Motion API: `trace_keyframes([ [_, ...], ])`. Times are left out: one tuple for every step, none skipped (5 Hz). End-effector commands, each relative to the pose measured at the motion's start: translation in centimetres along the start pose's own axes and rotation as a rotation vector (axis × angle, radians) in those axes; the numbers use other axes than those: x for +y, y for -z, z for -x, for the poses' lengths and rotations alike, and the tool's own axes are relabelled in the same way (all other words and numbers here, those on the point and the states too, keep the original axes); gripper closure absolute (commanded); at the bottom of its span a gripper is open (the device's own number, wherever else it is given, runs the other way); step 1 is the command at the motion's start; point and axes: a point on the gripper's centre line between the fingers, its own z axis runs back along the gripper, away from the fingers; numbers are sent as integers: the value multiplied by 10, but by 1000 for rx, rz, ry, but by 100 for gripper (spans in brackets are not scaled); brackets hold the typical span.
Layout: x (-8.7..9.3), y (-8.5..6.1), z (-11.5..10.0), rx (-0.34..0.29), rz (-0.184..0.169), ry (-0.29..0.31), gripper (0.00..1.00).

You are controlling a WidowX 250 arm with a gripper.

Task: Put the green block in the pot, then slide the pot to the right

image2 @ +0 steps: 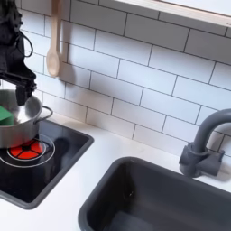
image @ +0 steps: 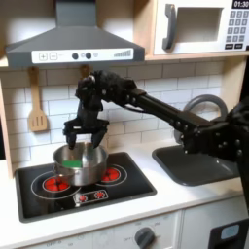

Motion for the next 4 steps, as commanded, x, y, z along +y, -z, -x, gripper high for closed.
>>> trace_keyframes([
  [-5, 11, 11, 47, 17, 20, 0],
  [-7, 15, 17, 73, 24, 28, 0],
  [-13, 19, 24, 94, 46, 36, 0],
  [-21, 25, 30, 116, 69, 41, 0],
])
